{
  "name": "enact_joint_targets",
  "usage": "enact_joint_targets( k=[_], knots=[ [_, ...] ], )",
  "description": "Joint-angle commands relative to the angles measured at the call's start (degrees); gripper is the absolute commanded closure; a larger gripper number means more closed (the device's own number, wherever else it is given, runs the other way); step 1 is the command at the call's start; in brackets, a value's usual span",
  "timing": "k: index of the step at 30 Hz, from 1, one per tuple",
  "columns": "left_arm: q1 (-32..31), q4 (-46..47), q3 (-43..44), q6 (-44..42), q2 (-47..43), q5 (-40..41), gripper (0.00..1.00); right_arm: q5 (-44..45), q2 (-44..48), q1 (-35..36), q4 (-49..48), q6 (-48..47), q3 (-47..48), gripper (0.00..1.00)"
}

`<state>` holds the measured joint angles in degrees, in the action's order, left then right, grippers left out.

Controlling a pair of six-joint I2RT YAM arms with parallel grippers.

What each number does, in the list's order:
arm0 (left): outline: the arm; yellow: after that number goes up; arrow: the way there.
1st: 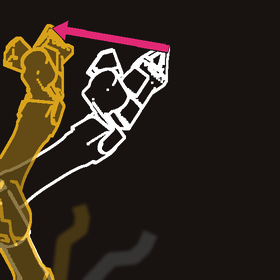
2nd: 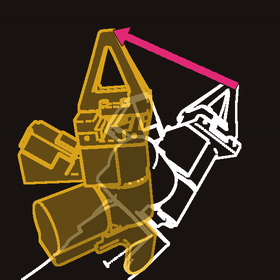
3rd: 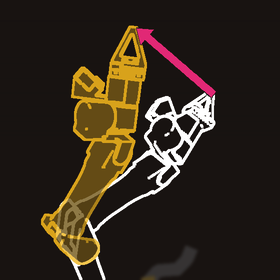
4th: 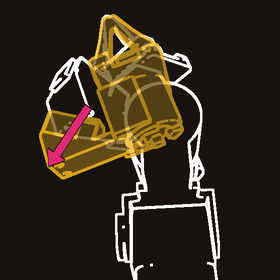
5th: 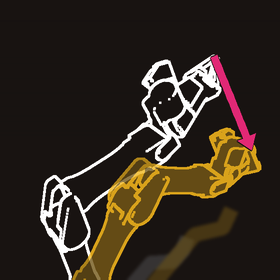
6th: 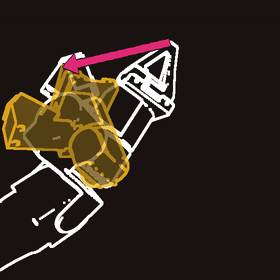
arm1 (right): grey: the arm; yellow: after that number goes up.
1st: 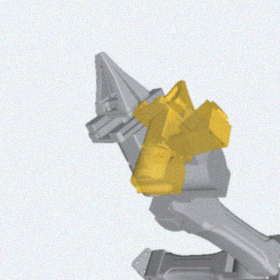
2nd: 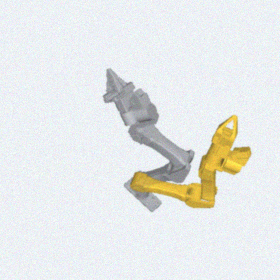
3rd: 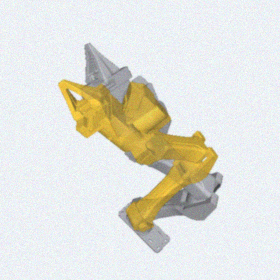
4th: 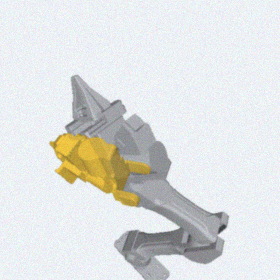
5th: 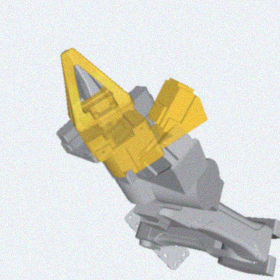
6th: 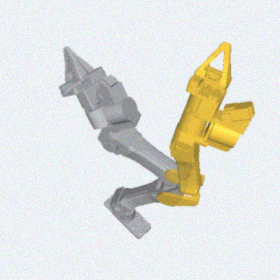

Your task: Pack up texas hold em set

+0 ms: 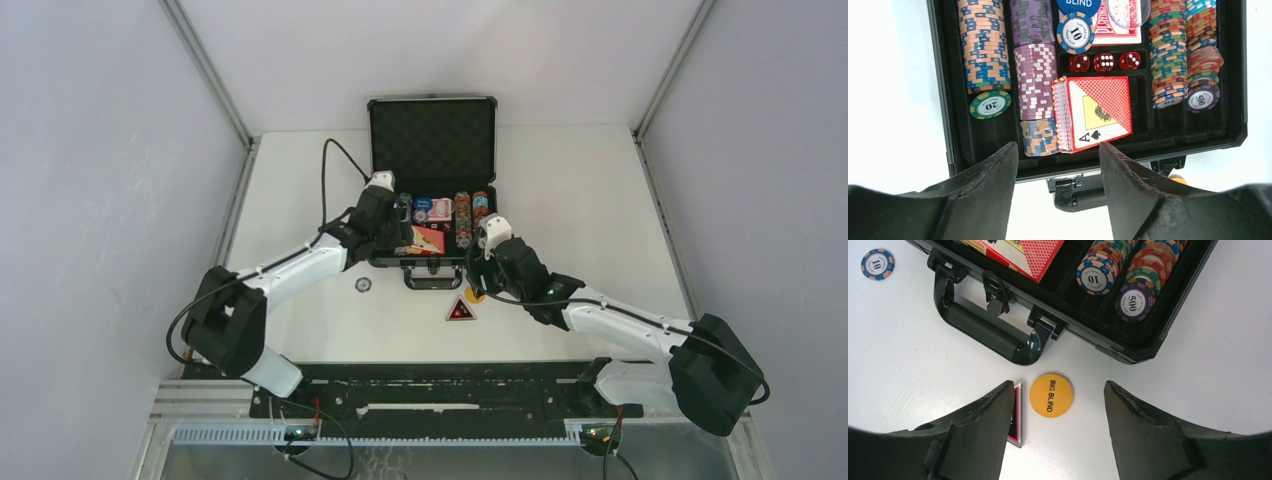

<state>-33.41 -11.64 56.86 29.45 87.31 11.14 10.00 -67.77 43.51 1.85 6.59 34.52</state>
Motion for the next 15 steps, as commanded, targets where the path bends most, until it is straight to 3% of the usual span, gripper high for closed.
enact_joint_targets(
  k=[1,3,5,7,15],
  knots=[
    [-0.97,-1.70,4.55,-2.29,0.28,1.11,0.36,-0.14,-0.31,-0.44,-3.00,0.79,0.19,0.26],
    [-1.44,-1.72,5.67,-2.28,2.00,0.99,0.41,0.07,-0.19,-0.44,-2.76,0.77,0.19,0.26],
    [-1.58,-1.74,6.86,-2.40,3.79,0.55,0.54,0.38,-0.16,-0.44,-2.49,0.84,0.16,0.26],
    [-1.74,-1.69,8.25,-2.53,5.91,-0.47,0.61,0.46,-0.36,-0.44,-2.53,0.79,0.17,0.26],
    [-2.97,-4.04,12.31,-1.63,10.84,0.96,0.65,1.09,-0.30,-0.53,-2.18,0.71,0.14,0.26]
  ],
)
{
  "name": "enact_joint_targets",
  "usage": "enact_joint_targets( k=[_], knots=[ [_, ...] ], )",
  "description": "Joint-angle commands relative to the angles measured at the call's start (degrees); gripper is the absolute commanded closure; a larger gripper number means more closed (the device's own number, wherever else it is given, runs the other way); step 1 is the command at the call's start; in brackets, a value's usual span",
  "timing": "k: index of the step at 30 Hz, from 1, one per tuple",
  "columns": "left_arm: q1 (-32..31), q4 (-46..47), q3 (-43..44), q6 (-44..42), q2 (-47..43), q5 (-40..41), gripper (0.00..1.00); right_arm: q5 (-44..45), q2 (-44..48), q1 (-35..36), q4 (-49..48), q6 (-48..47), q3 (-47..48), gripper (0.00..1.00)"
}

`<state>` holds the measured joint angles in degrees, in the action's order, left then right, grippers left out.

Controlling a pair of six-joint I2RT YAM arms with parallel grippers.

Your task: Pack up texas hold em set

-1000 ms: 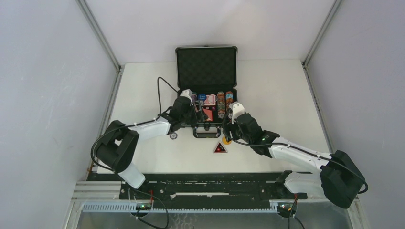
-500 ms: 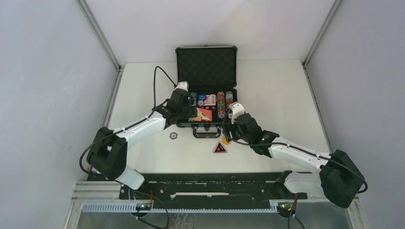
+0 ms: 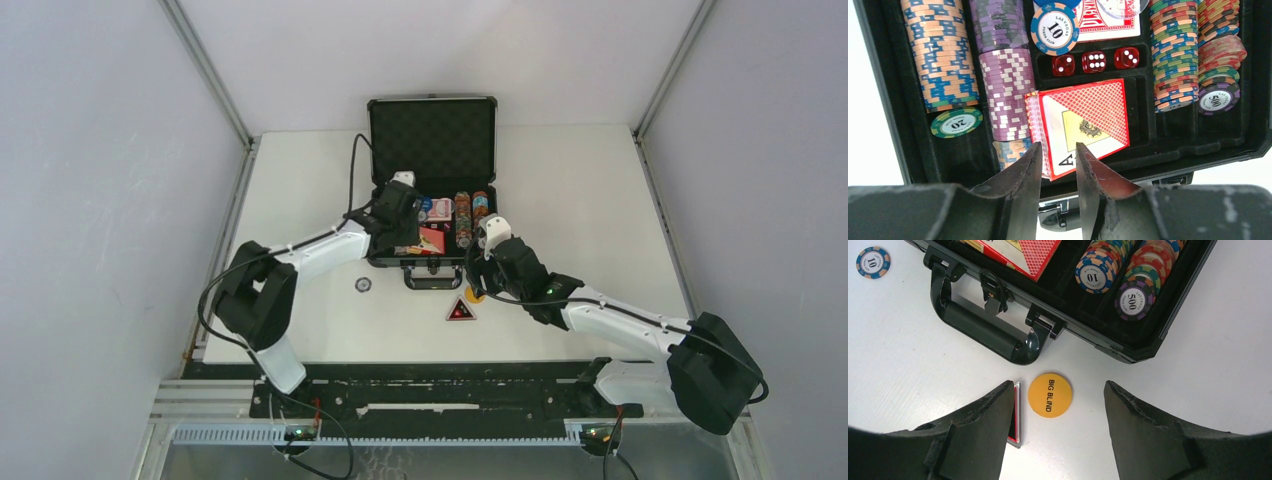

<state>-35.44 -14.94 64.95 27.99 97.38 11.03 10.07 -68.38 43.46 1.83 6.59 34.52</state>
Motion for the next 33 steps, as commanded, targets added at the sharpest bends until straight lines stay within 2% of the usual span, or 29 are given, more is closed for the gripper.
enact_joint_targets(
  k=[1,5,7,26,33],
  knots=[
    [-0.94,-1.07,4.54,0.06,1.24,1.39,0.67,1.20,0.35,-0.53,-2.05,0.73,0.11,0.26],
    [-0.95,-1.46,5.57,0.41,2.63,1.21,0.82,1.15,0.24,-0.57,-2.08,0.79,0.15,0.26],
    [-0.95,-1.50,6.02,0.40,3.16,0.57,0.85,1.00,0.35,-0.53,-2.09,0.79,0.11,0.27],
    [-2.26,-0.85,11.10,1.53,9.73,-4.18,0.84,1.28,0.26,-0.53,-1.91,0.79,0.11,0.27],
    [-2.62,-1.21,7.95,0.31,1.72,5.43,0.89,0.68,0.09,-0.57,-2.17,0.88,0.14,0.27]
  ],
)
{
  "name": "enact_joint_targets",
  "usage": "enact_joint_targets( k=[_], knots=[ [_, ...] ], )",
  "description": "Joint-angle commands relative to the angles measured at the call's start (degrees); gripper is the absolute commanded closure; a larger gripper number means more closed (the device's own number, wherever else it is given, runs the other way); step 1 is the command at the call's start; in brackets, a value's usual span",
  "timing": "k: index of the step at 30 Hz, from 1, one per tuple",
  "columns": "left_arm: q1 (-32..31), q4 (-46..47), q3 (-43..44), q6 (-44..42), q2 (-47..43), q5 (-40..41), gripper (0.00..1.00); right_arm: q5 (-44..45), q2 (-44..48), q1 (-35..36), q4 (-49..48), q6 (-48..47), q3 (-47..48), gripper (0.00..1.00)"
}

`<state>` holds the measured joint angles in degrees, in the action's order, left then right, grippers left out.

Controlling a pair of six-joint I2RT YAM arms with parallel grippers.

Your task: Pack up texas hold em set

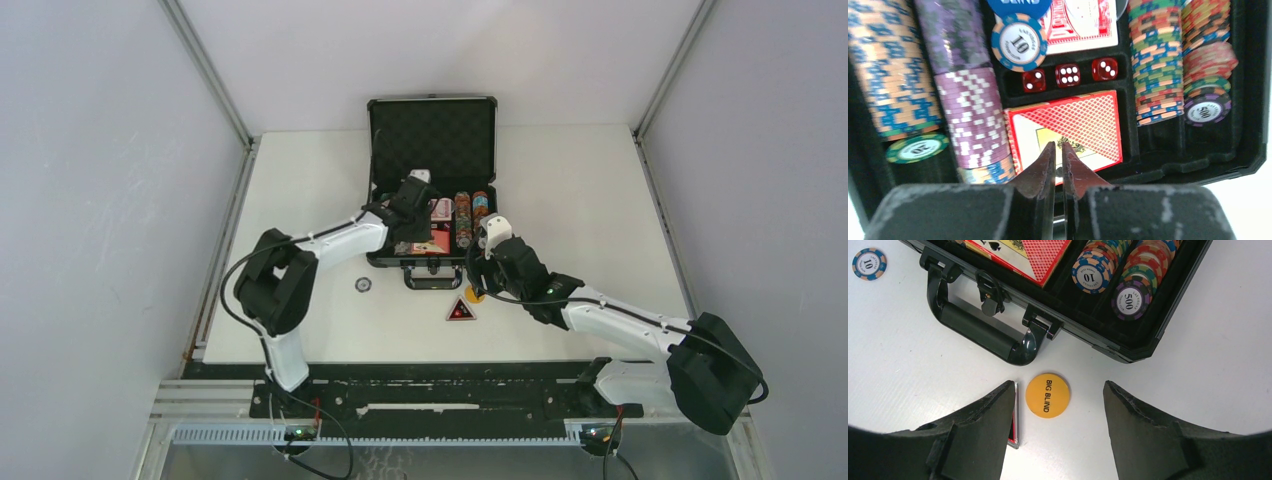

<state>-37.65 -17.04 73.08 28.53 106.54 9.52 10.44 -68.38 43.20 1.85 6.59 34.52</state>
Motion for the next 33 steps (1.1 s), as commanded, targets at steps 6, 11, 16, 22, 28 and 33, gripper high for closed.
enact_joint_targets(
  k=[6,11,16,22,28,33],
  knots=[
    [-0.23,-0.42,0.12,-1.78,-6.89,7.17,1.00,-0.08,0.11,-0.31,-2.30,0.99,0.11,0.27],
    [-0.28,0.07,-0.56,-0.04,-3.05,3.43,1.00,0.18,0.25,-0.31,-2.03,1.06,0.16,0.27],
    [-0.32,1.21,-4.17,2.14,0.75,3.35,1.00,0.62,0.37,-0.31,-1.85,0.97,0.13,0.27],
    [-0.32,2.29,-5.24,2.17,1.03,2.86,1.00,0.06,-0.09,-0.31,-2.20,1.06,0.11,0.28],
    [-0.32,3.70,-5.02,1.32,-5.23,3.90,1.00,0.07,0.18,-0.31,-2.07,1.06,0.14,0.28],
    [-0.32,0.15,-3.23,0.57,-7.92,8.29,1.00,-0.13,0.18,-0.31,-2.11,1.08,0.15,0.28]
  ],
)
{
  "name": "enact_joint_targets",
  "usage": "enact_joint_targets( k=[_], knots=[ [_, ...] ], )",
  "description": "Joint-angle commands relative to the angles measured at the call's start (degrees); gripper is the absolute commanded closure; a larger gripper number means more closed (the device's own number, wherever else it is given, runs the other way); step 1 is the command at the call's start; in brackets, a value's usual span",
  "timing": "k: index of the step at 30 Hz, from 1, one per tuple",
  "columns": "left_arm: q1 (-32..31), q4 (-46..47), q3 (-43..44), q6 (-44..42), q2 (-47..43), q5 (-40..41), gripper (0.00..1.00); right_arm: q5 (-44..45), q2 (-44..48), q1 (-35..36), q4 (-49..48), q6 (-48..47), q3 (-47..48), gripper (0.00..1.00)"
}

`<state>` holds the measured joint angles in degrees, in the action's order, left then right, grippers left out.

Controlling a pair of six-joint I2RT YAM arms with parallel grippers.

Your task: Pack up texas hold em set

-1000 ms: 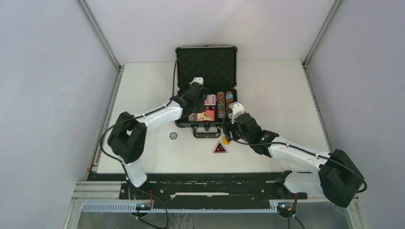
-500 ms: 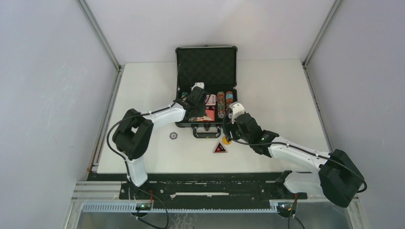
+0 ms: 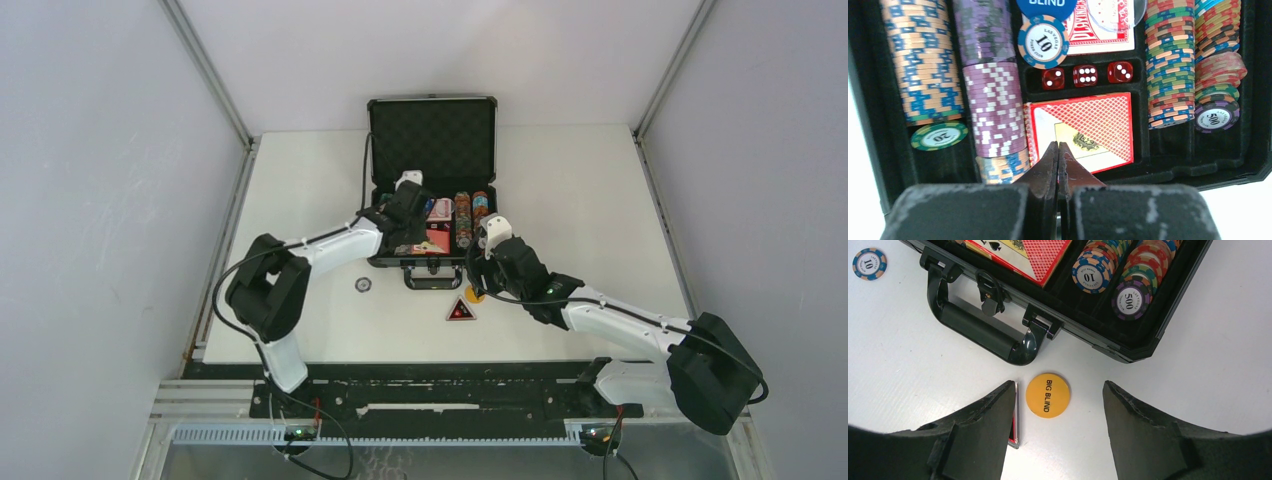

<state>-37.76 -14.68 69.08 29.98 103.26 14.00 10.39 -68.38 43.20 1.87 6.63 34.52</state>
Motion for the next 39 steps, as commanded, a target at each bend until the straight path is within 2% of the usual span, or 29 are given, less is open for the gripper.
enact_joint_targets(
  k=[1,13,39],
  knots=[
    [-0.14,-2.64,0.87,-0.97,-4.74,4.33,1.00,-0.16,0.22,-0.31,-2.13,1.02,0.19,0.28],
    [0.40,-3.42,-0.70,0.23,0.14,5.80,1.00,-0.27,-0.09,-0.31,-2.31,1.01,0.22,0.28],
    [0.25,1.64,0.36,1.21,3.06,-6.27,1.00,-0.38,-0.75,-0.31,-2.49,1.01,0.18,0.28]
  ],
)
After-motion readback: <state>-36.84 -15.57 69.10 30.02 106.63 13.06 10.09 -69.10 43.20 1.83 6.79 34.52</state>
